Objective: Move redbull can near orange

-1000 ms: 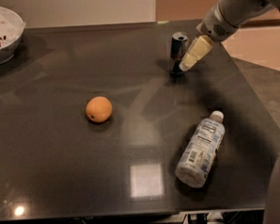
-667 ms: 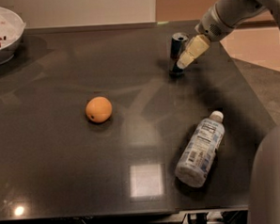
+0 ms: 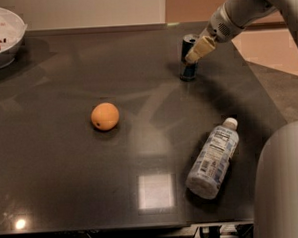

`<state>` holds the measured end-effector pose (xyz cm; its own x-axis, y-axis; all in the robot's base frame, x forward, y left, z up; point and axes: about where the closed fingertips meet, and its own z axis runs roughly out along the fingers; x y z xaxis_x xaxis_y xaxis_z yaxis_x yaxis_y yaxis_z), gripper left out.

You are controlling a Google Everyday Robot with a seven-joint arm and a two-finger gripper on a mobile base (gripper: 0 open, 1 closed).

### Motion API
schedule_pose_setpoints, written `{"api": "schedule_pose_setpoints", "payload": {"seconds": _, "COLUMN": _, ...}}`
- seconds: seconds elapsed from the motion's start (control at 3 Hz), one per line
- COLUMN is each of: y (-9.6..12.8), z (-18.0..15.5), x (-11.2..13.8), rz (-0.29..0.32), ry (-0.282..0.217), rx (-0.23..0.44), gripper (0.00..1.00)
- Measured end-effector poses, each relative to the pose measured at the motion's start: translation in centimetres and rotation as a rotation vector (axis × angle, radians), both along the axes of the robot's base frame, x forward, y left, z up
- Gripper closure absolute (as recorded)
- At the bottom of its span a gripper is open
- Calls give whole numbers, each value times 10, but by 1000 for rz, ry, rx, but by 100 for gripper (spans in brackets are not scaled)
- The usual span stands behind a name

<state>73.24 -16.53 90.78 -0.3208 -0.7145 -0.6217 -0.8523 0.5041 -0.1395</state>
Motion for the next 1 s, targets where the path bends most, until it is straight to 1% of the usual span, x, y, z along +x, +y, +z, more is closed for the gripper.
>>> {"api": "schedule_pose_setpoints", "payload": {"seconds": 0.33, "y": 8, "z": 9, "x": -5, "rz": 17, "ry": -6, "rx": 25, "gripper": 65}}
{"api": "schedule_pose_setpoints", "payload": {"seconds": 0.67, "y": 28, "z": 21, "x": -21, "rz": 77, "ry": -13, "rx": 60, "gripper": 88}}
{"api": "schedule_pose_setpoints", "payload": {"seconds": 1.0, "y": 56, "z": 30, "x": -48, "rz": 163, "ry": -13, "rx": 100, "gripper": 100}}
